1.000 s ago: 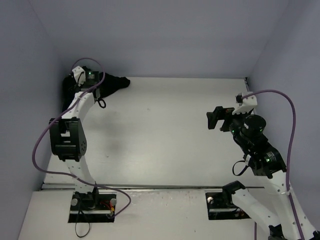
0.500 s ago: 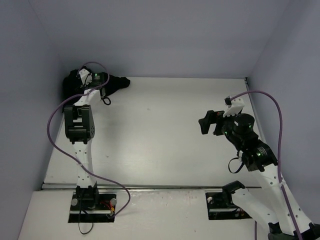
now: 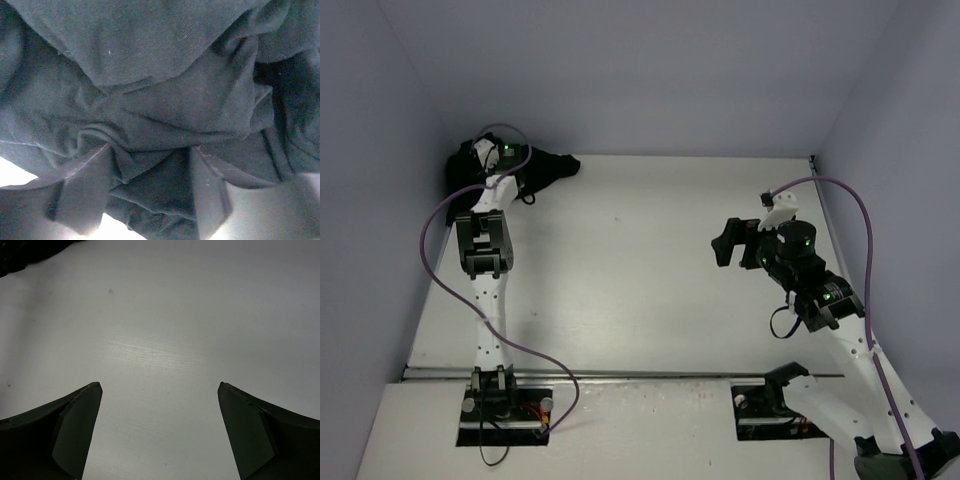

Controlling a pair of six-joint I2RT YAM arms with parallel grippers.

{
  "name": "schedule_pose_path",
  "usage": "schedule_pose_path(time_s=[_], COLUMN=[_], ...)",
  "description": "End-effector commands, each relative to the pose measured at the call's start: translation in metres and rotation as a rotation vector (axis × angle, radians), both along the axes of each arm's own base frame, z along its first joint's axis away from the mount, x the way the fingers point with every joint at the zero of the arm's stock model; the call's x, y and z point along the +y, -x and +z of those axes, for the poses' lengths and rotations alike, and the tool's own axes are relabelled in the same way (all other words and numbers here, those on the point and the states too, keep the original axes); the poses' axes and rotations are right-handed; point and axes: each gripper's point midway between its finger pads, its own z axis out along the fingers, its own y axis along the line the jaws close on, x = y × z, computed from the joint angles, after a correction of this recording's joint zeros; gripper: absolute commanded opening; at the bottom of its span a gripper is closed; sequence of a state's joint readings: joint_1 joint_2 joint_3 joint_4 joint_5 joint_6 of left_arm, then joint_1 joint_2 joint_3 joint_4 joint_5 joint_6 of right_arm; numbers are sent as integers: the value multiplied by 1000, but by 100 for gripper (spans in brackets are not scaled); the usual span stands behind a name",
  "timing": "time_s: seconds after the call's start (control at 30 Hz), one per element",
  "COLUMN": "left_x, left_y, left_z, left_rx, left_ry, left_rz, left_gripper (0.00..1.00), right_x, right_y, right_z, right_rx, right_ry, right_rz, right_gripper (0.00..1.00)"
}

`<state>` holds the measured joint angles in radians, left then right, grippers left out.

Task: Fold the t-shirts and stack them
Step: Grab crumpled tshirt from the corner of the board with the left arm

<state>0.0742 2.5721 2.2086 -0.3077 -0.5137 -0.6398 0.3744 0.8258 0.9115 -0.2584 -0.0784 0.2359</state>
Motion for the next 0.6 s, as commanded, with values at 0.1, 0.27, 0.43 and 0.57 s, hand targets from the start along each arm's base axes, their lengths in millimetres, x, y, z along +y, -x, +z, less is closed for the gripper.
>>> schedule_pose_path(time_s=[0.1, 0.27, 0.43, 0.57], left_x=[-42, -138, -232, -289], left_y=[10, 62, 136, 200], left_z=[34, 94, 145, 161], left_rx=[-22, -34, -67, -49], left_ry=[179, 256, 276, 274], left_rz=[-130, -315, -469, -593], left_gripper=[0, 0, 0, 10], right_x=[0, -10, -26, -31], right_y=[-6, -6, -7, 1], right_z=[34, 58, 80, 90], right_rx=[-108, -179, -242, -273], right_ry=[-23, 8, 30, 12], right_rz=[-6, -35, -106, -122], right_gripper=[100, 100, 100, 100])
